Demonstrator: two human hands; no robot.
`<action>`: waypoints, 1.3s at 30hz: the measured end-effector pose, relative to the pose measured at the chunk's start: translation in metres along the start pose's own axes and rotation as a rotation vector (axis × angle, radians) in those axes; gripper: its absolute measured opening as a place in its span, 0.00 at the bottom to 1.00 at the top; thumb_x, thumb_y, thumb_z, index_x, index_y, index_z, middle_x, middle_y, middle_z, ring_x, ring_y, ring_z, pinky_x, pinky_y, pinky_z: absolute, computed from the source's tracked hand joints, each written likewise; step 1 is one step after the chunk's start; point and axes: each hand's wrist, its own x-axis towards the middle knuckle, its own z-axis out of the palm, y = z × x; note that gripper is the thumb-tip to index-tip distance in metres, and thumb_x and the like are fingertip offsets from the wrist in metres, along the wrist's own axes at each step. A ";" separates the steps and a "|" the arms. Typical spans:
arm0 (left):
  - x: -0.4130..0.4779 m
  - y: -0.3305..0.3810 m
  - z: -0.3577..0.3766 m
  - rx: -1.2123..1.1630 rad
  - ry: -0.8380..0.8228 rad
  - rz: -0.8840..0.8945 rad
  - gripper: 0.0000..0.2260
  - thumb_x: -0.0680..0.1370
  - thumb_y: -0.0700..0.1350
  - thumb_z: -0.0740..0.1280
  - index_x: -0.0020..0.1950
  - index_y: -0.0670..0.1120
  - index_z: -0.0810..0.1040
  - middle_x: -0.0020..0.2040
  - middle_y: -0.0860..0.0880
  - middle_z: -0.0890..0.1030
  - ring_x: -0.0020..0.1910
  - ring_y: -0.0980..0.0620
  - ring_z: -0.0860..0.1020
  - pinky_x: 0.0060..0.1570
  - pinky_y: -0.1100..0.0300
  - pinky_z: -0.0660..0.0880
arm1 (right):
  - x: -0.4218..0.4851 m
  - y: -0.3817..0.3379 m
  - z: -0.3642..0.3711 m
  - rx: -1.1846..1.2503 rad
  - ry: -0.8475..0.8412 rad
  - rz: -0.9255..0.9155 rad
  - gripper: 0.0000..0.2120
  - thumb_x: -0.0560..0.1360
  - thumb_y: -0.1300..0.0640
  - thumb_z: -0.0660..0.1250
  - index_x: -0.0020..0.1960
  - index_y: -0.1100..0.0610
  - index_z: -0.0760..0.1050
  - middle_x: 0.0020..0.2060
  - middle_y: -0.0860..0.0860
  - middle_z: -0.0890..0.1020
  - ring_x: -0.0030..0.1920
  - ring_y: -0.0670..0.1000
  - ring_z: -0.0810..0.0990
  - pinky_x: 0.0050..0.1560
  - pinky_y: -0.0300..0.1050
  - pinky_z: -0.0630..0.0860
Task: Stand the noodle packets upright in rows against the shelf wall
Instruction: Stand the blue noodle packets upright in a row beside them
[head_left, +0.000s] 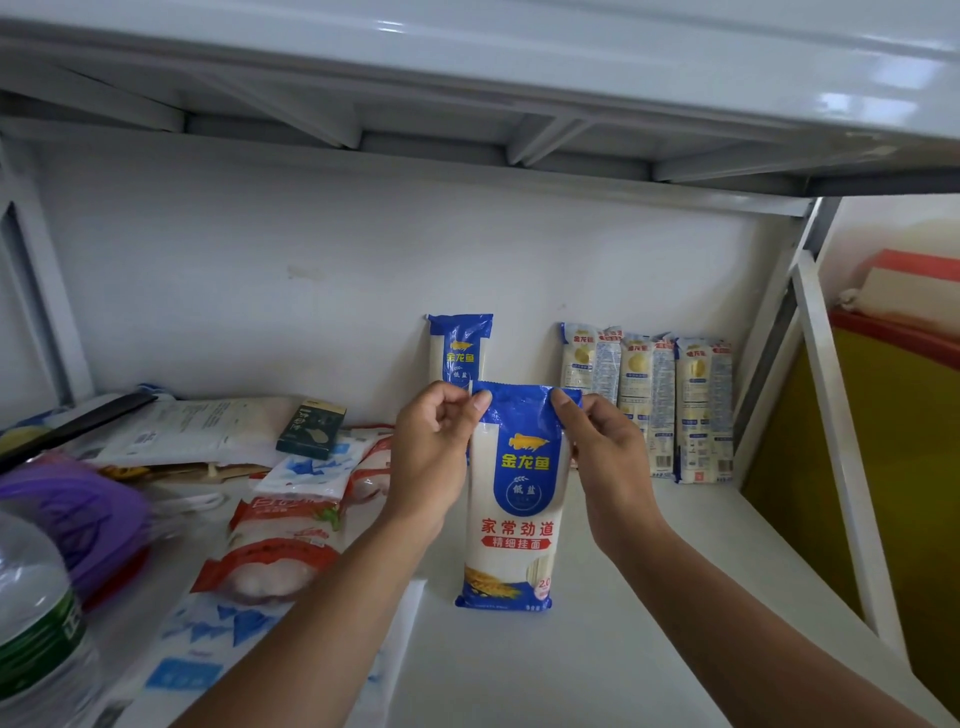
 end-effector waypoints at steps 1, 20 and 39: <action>0.000 0.000 0.001 0.020 0.001 -0.012 0.13 0.79 0.52 0.69 0.49 0.43 0.75 0.47 0.50 0.86 0.44 0.53 0.87 0.41 0.56 0.83 | 0.000 0.000 0.000 -0.001 -0.003 -0.004 0.12 0.80 0.50 0.69 0.43 0.57 0.73 0.41 0.49 0.88 0.41 0.48 0.89 0.31 0.35 0.80; -0.003 0.008 -0.005 -0.032 0.002 -0.015 0.10 0.75 0.51 0.72 0.49 0.45 0.79 0.50 0.50 0.86 0.49 0.52 0.86 0.46 0.49 0.84 | 0.005 0.003 -0.007 -0.024 -0.009 -0.021 0.12 0.80 0.51 0.69 0.42 0.56 0.74 0.42 0.50 0.88 0.42 0.48 0.89 0.33 0.35 0.80; 0.000 0.011 0.000 -0.025 -0.058 0.048 0.05 0.80 0.47 0.69 0.54 0.49 0.76 0.55 0.50 0.84 0.53 0.53 0.85 0.43 0.55 0.84 | 0.008 0.002 -0.011 -0.037 0.007 -0.018 0.11 0.80 0.50 0.68 0.45 0.57 0.76 0.41 0.48 0.88 0.43 0.48 0.88 0.41 0.41 0.81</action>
